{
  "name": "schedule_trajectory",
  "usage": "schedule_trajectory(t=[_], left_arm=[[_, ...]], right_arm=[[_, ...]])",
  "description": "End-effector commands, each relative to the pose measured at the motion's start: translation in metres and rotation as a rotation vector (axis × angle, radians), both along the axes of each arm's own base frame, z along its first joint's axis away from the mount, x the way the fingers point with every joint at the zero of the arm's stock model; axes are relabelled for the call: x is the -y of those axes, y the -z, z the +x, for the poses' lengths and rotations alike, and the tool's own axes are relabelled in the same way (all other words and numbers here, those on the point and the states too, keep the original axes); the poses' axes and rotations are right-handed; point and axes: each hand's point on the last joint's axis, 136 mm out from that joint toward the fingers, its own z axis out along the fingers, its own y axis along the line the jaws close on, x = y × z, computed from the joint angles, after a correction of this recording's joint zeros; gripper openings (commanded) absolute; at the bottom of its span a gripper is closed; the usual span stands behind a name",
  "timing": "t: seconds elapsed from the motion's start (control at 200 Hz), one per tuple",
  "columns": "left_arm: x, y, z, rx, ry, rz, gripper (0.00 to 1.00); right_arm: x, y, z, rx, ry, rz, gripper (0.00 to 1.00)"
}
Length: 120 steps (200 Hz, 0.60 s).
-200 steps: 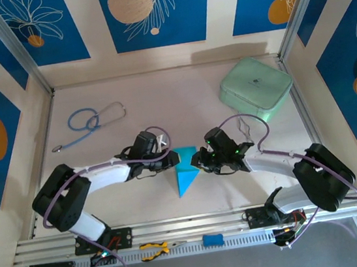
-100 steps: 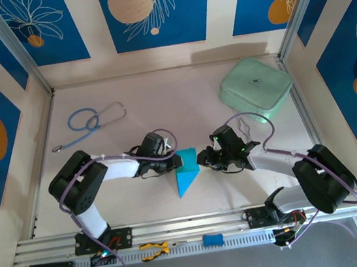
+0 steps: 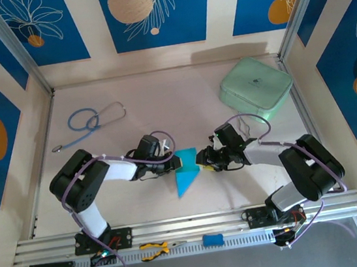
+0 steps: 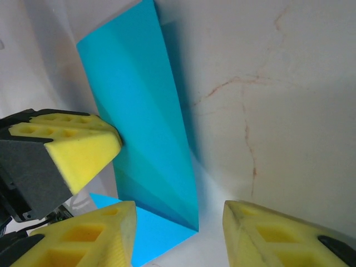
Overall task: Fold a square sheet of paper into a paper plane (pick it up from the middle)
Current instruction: Fold the wing for the fifth time at the center of the table.
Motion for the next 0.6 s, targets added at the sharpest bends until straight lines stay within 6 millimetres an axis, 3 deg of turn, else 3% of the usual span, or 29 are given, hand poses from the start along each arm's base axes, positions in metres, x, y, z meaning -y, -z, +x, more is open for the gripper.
schedule_trajectory(t=[0.0, 0.595], left_arm=[[-0.012, 0.029, -0.011, -0.060, -0.011, 0.066, 0.13], [-0.009, 0.027, -0.010, -0.060, -0.002, 0.053, 0.13]], right_arm=[[-0.011, -0.011, 0.005, 0.031, -0.041, 0.053, 0.43], [-0.028, -0.011, 0.012, 0.023, -0.082, 0.132, 0.39]])
